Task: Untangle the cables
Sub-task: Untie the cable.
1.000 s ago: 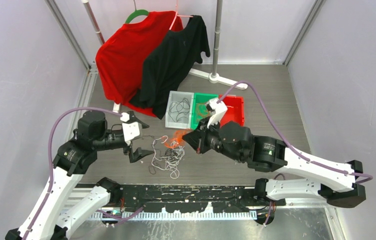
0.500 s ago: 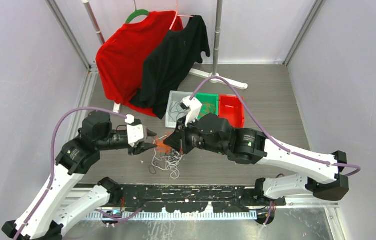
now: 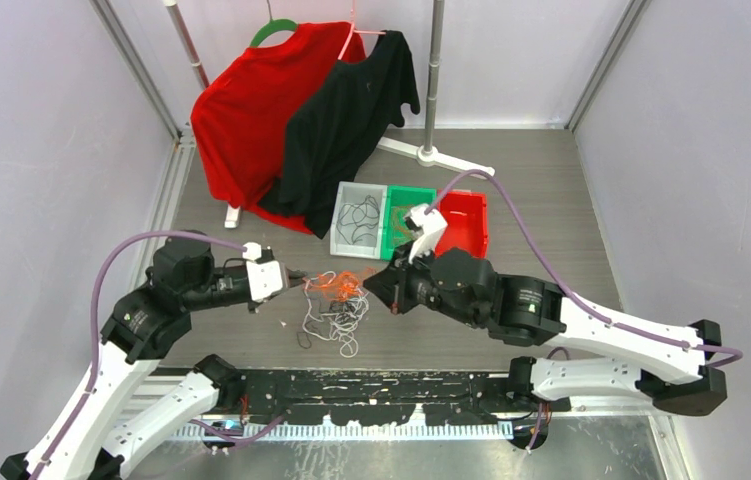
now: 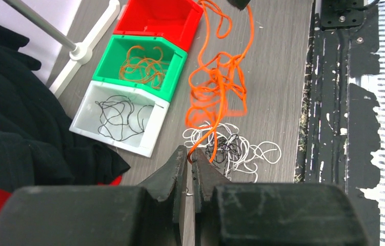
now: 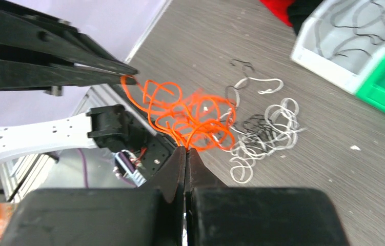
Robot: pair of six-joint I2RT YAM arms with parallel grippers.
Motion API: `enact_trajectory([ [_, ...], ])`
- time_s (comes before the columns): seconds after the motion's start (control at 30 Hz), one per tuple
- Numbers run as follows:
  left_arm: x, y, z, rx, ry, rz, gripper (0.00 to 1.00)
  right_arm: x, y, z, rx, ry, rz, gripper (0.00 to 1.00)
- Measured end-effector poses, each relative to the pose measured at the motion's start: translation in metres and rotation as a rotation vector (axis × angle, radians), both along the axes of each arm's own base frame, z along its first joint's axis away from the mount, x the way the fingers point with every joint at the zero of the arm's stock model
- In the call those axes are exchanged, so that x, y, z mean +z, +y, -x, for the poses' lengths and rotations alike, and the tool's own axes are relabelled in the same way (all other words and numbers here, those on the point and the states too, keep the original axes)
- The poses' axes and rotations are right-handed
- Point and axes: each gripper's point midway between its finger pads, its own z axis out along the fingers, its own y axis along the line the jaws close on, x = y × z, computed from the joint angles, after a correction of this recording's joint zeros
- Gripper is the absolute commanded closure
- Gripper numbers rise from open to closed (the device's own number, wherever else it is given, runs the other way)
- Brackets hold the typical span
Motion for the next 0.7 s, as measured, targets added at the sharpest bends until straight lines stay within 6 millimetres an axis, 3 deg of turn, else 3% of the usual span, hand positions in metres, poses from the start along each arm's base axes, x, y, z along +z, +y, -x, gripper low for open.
enact_trajectory([
  [0.27,0.009,0.013,-0.014,0.108,-0.073,-0.003,1.0,-0.038,-0.053,-0.011,-0.175,0.027,0.051,0.99],
  [0.4,0.022,0.022,-0.034,0.215,-0.146,0.003,1.0,-0.061,-0.073,-0.011,-0.225,0.05,0.078,0.89],
  [0.47,0.028,0.025,-0.041,0.25,-0.17,0.007,1.0,-0.072,-0.077,-0.008,-0.225,0.064,0.101,0.81],
  [0.53,0.037,0.026,-0.046,0.27,-0.188,0.017,1.0,-0.079,-0.078,-0.006,-0.215,0.075,0.126,0.8],
  [0.7,0.061,0.023,-0.045,0.266,-0.216,0.077,1.0,-0.087,-0.069,-0.009,-0.193,0.071,0.237,0.94],
])
